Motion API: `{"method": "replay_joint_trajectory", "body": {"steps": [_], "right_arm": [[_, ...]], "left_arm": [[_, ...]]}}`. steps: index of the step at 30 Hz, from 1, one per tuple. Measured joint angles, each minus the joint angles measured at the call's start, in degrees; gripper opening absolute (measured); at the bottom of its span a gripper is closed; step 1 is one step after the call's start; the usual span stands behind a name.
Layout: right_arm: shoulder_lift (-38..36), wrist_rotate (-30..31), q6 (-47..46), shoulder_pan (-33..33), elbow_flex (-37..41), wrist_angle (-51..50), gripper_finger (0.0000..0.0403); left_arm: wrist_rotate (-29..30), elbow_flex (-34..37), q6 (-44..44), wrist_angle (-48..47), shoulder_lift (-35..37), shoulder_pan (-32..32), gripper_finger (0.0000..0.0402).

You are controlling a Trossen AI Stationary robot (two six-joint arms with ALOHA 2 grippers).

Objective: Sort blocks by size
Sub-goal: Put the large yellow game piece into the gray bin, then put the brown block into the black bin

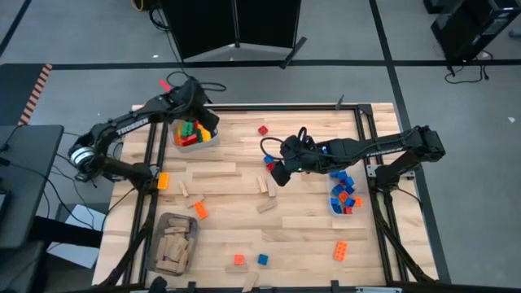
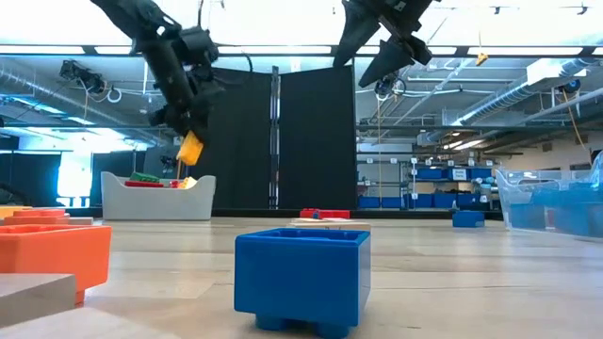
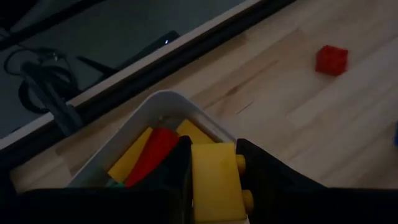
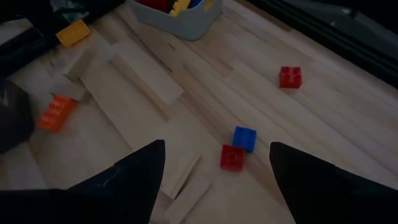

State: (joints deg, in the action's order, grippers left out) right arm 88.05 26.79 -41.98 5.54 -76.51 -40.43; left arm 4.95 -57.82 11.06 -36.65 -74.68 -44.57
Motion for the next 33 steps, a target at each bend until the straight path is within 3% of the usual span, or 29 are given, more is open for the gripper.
{"method": "replay_joint_trajectory", "body": {"steps": [10, 17, 24, 28, 33], "right_arm": [[0.0, 0.0, 0.0, 0.0, 0.0, 1.2, 0.0298], [0.0, 0.0, 0.2, 0.0, 0.0, 2.9, 0.0302], [0.0, 2.1, 4.9, 0.5, 3.2, 5.5, 0.03], [-0.6, 0.9, 7.3, 1.6, 13.1, 15.4, 0.0301], [-4.3, -7.1, 13.4, 1.9, 27.7, 39.2, 0.0304]], "left_arm": [[-0.8, 0.0, -1.6, -0.4, -8.7, -3.4, 0.01], [-1.6, 0.0, -1.4, -0.2, -9.9, -3.5, 0.0102], [-1.6, 0.0, 0.0, -0.6, -10.1, -3.4, 0.0191], [-1.6, 0.0, 0.1, -0.6, -10.1, -3.4, 0.0204], [-1.6, 0.0, 0.1, -1.3, -10.1, -3.4, 0.0206]]}}
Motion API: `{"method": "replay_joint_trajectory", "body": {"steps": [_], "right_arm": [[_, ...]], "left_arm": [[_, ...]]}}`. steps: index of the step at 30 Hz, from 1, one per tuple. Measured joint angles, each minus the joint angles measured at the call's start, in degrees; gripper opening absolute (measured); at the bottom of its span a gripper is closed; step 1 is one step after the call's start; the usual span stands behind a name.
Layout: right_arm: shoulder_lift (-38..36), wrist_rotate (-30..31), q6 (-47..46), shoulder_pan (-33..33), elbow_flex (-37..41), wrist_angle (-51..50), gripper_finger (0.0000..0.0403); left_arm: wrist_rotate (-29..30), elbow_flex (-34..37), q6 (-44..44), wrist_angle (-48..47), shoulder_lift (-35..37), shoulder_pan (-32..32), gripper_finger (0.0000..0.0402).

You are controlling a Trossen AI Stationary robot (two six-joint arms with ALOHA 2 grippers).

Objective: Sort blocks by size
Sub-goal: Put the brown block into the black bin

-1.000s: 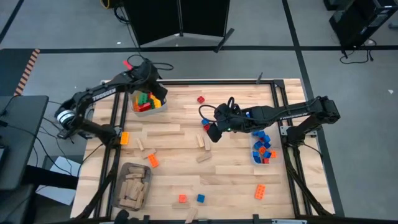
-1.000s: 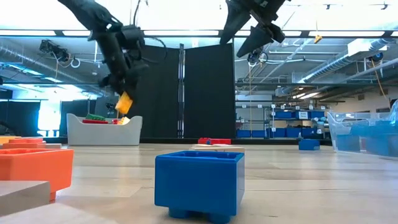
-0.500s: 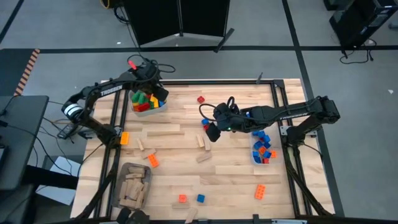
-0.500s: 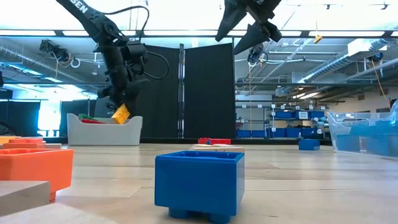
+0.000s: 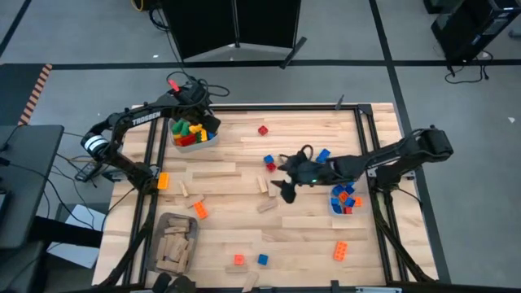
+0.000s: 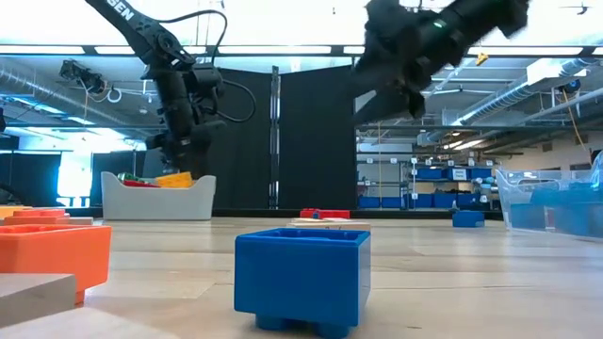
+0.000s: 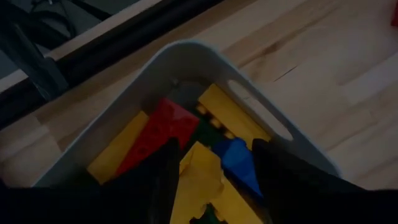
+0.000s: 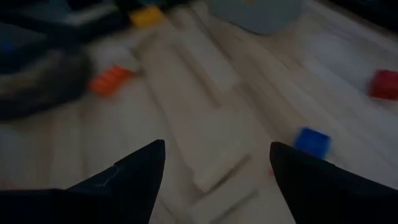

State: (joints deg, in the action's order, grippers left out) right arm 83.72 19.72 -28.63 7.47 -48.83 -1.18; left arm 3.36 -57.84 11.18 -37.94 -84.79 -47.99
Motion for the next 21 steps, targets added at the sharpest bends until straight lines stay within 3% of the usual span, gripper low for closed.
{"method": "replay_joint_trajectory", "body": {"steps": [4, 7, 13, 21], "right_arm": [[-5.2, -1.7, 3.1, -0.8, 11.7, 16.4, 0.0302], [-8.8, -1.7, 3.3, -1.3, 19.7, 22.6, 0.03], [-14.6, -1.3, 3.3, -2.4, 30.1, 24.9, 0.0303], [-15.4, -1.2, 3.3, -2.6, 34.9, 25.2, 0.03]], "left_arm": [[0.0, 0.0, 0.0, -0.7, 0.0, 0.0, 0.0207], [0.0, 0.0, 0.0, -1.1, 0.0, 0.0, 0.0208], [0.0, 0.0, 2.8, -1.3, 0.0, 0.0, 0.0208], [0.0, 0.0, 3.0, -1.3, 0.0, 0.0, 0.0208]]}}
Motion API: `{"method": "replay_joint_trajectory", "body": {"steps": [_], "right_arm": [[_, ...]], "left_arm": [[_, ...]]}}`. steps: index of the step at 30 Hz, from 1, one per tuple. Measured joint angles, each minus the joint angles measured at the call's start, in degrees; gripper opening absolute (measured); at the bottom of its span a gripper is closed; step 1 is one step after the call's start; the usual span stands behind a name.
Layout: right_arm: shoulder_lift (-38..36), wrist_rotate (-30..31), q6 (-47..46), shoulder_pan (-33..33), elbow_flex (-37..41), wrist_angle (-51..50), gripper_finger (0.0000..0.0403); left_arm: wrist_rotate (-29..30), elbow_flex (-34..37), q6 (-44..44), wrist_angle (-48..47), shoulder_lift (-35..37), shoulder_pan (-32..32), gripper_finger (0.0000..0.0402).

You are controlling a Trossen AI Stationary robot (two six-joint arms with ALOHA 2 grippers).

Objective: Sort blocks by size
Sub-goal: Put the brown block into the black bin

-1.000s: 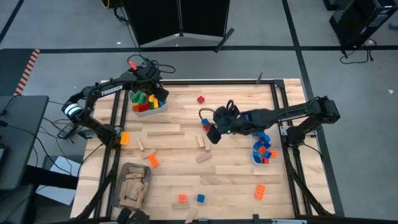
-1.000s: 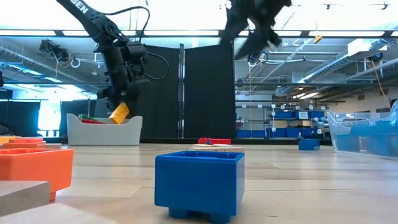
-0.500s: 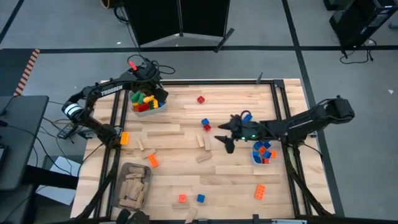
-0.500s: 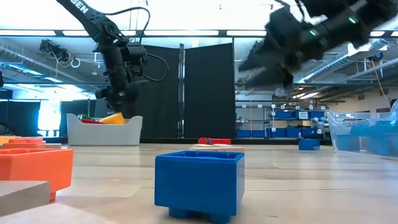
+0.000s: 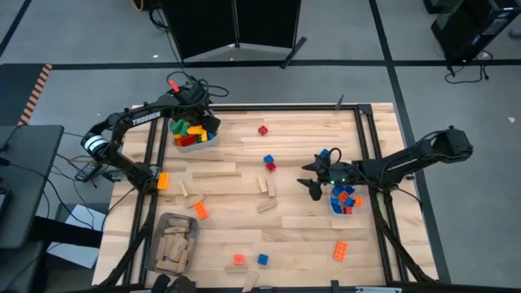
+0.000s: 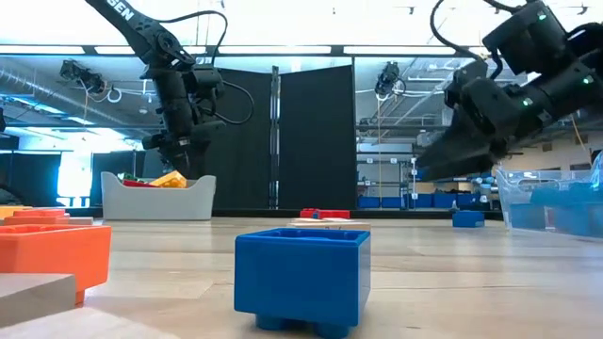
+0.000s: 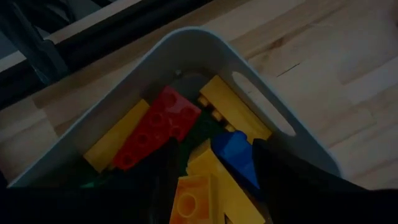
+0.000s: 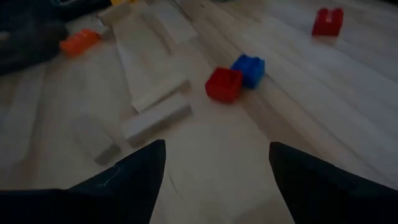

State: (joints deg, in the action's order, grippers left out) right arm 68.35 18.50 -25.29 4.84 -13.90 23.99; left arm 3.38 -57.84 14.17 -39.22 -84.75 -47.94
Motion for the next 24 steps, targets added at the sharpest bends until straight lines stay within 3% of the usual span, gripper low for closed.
{"method": "replay_joint_trajectory", "body": {"steps": [24], "right_arm": [[0.0, 0.0, 0.0, 0.0, 0.6, 0.4, 0.0298]], "left_arm": [[0.1, 0.0, -0.4, 0.4, 0.0, 0.0, 0.0209]]}}
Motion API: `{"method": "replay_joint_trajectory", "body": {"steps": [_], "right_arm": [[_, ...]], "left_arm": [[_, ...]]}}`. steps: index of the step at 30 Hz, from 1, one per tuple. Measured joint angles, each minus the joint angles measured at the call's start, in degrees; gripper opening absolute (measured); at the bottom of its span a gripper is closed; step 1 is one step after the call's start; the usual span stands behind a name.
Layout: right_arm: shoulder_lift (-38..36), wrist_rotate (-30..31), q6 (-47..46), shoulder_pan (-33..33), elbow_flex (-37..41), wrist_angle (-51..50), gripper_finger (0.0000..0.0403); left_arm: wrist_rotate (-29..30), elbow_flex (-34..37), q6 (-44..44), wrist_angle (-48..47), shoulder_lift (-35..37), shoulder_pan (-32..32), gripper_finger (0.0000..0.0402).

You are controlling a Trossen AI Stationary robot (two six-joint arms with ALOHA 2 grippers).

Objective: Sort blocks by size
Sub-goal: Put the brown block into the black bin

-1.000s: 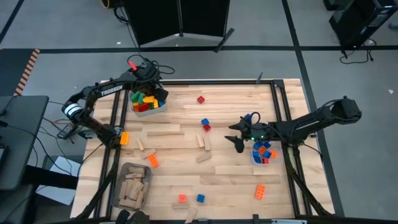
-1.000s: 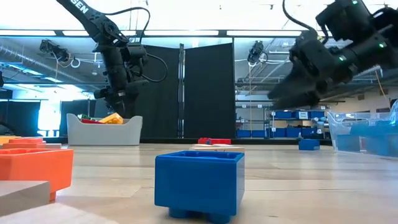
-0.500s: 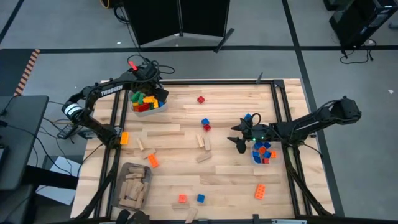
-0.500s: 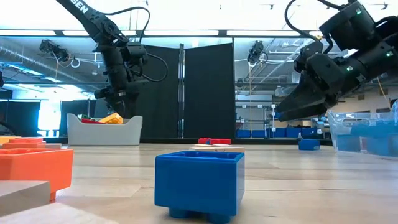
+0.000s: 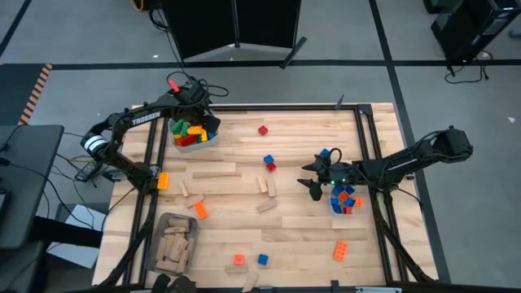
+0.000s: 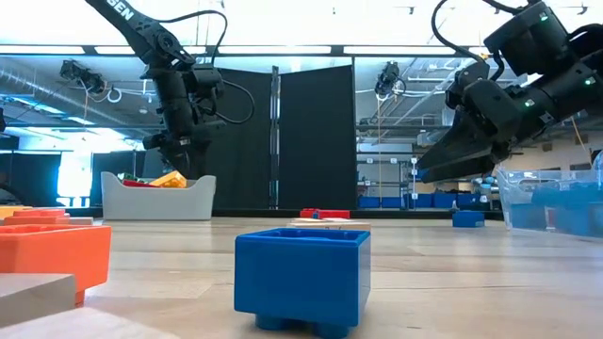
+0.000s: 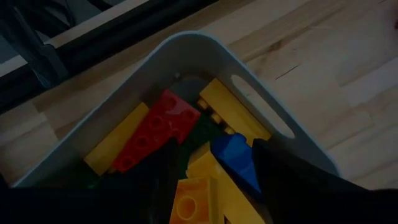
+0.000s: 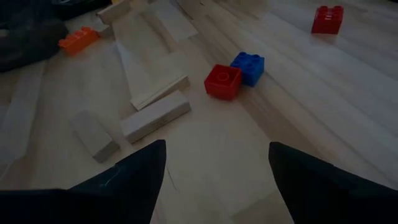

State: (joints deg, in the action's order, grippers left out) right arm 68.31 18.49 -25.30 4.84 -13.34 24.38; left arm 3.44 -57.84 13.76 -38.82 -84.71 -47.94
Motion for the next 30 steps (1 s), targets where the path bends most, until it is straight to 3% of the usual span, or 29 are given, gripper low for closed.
{"method": "replay_joint_trajectory", "body": {"steps": [30], "right_arm": [[0.0, 0.0, 0.0, 0.0, 0.0, 0.0, 0.03]], "left_arm": [[0.0, 0.0, 0.0, -0.2, 0.0, 0.0, 0.0209]]}}
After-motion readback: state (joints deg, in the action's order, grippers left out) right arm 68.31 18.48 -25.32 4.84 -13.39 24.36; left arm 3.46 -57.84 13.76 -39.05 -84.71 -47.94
